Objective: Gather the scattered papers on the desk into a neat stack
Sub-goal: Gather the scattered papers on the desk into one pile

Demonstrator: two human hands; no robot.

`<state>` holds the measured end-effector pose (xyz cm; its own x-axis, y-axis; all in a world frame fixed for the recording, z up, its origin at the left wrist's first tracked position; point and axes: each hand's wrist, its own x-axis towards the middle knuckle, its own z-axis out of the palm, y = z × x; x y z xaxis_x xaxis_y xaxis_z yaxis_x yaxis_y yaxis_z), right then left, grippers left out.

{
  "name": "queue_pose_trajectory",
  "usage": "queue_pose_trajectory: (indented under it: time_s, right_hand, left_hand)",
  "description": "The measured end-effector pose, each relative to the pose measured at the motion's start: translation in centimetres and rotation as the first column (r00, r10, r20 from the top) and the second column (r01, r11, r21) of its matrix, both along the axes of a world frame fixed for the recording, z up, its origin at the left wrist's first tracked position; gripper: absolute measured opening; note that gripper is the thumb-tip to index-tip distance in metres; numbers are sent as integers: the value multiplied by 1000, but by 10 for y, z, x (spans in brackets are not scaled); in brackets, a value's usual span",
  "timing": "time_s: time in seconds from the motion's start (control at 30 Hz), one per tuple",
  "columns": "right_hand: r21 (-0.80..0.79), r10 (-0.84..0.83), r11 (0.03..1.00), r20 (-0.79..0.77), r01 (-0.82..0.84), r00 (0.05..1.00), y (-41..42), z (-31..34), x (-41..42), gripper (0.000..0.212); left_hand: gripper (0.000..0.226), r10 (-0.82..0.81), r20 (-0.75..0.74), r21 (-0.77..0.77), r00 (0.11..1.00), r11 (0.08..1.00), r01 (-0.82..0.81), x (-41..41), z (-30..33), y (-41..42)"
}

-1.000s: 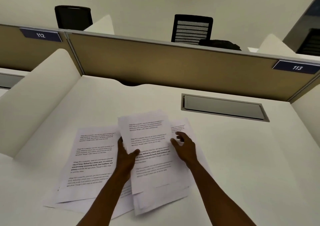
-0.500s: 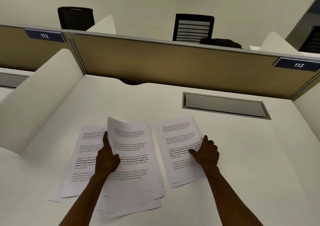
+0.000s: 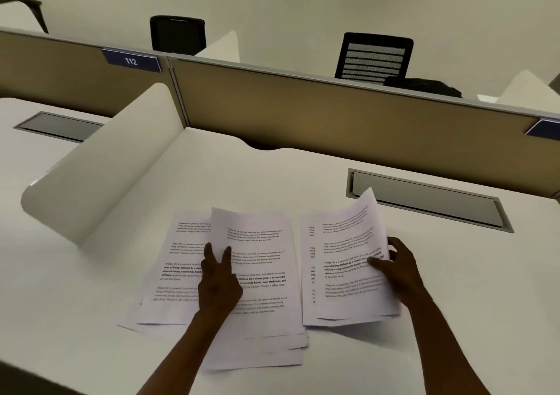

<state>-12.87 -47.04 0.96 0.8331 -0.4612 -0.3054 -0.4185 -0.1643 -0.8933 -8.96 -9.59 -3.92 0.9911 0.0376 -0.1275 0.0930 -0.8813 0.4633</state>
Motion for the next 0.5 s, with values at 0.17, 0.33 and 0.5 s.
queue_pose_trajectory:
  time_s: [0.17, 0.33, 0.5]
  right_hand:
    - [143, 105, 981, 153, -127, 983, 14, 56, 10, 53]
    - [408, 189, 864, 282, -296, 941, 45, 89, 24, 57]
    - [518, 171, 806, 257, -285, 951, 85, 65, 41, 57]
  left_hand:
    - [60, -81, 154, -68, 985, 993, 92, -9, -1, 2]
    - [43, -47, 100, -183, 994, 981, 65, -7, -7, 8]
    - [38, 128, 56, -416, 990, 905, -93, -1, 10, 11]
